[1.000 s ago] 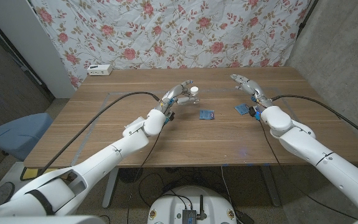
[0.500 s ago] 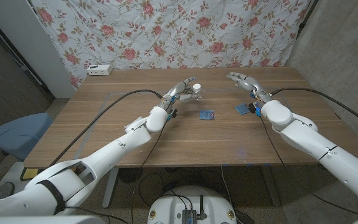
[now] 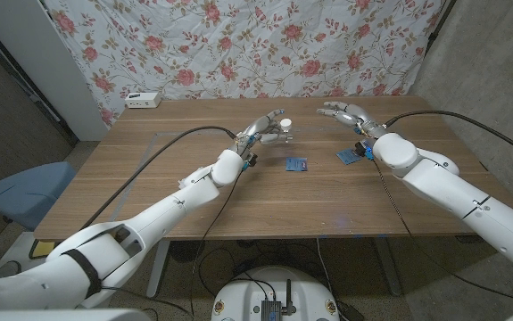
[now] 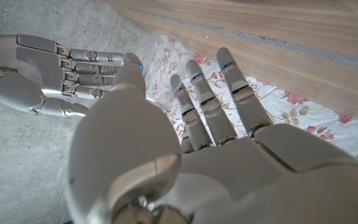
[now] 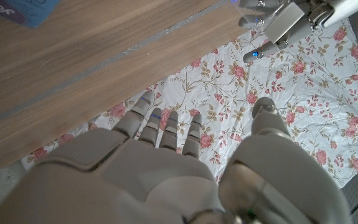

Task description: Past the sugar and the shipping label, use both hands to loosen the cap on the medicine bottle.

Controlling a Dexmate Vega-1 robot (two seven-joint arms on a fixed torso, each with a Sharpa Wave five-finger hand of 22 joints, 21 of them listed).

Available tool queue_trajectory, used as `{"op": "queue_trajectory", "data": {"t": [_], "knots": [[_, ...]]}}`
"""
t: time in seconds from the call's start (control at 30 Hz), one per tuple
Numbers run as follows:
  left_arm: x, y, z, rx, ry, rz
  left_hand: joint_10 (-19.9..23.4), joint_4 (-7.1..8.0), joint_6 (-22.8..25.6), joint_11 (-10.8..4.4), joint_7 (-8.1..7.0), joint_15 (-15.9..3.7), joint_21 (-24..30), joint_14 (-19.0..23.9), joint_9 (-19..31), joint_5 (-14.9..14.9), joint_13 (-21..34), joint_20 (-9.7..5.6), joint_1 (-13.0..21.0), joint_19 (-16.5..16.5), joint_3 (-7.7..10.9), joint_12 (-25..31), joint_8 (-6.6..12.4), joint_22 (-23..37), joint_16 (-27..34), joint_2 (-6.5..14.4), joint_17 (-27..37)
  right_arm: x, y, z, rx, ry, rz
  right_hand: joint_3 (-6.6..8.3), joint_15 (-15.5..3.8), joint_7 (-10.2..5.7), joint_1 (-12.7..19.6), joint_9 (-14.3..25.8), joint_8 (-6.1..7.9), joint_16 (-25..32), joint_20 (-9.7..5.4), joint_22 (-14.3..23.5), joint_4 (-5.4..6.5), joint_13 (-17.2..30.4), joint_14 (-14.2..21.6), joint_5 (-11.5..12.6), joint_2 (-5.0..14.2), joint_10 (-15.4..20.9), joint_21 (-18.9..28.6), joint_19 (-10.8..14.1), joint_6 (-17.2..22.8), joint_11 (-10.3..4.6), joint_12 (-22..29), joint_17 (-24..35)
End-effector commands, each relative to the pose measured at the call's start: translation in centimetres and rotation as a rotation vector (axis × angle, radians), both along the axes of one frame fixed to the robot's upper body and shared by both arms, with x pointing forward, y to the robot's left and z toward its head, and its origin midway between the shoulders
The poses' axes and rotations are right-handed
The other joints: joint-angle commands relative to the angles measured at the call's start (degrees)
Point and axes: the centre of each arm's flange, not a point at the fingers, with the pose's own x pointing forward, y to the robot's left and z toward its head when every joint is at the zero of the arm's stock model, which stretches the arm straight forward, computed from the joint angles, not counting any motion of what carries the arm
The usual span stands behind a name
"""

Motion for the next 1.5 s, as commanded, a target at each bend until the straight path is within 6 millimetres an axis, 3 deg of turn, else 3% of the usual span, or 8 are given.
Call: {"op": "queue_trajectory", "data": {"t": [0.03,0.5,1.5], "knots": [[0.4,-0.9,0.4,0.028,0.016,-0.027,0.9,-0.44,0.4,-0.08,-0.27,-3.84,-0.1,0.3,0.2,-0.3,0.1,0.44,1.1,0.8,0.46,0.3,0.34,0.2,0.1,-0.3,0.1,-0.9,1.1,1.4,-0.105,0.039,-0.048,0.54,0.78,1.25,1.1,0.2,0.09,0.0,0.35,0.2,-0.29,0.2,-0.1,-0.2,-0.03,0.1,0.0,-0.3,0.2,0.81,0.1,0.1],[0.3,-1.7,0.6,0.057,0.015,-0.035,1.1,-0.79,0.6,-0.22,-0.90,-4.21,-0.9,0.3,0.1,-0.9,0.2,1.09,2.5,0.6,1.07,0.3,0.34,0.2,0.0,-0.8,0.1,-1.9,2.5,2.8,-0.241,0.078,-0.107,1.73,1.99,3.74,4.8,0.3,1.02,-0.1,1.15,0.1,-0.80,0.3,-0.2,0.8,-0.87,-0.8,0.2,0.0,2.2,2.26,-0.1,0.1],[-0.3,-2.2,0.4,0.075,0.045,-0.016,1.6,-0.24,0.3,-0.01,-0.54,-4.06,-2.0,1.2,0.1,-1.5,0.2,0.65,2.7,0.5,1.84,0.4,0.23,0.2,0.2,-0.6,0.2,-3.5,5.8,3.9,-0.467,0.105,-0.205,2.19,2.55,4.39,7.0,0.6,1.84,-0.2,1.68,0.1,-0.59,0.4,-0.6,0.8,-1.99,-1.5,0.3,-0.1,4.7,2.38,0.0,0.1]]}}
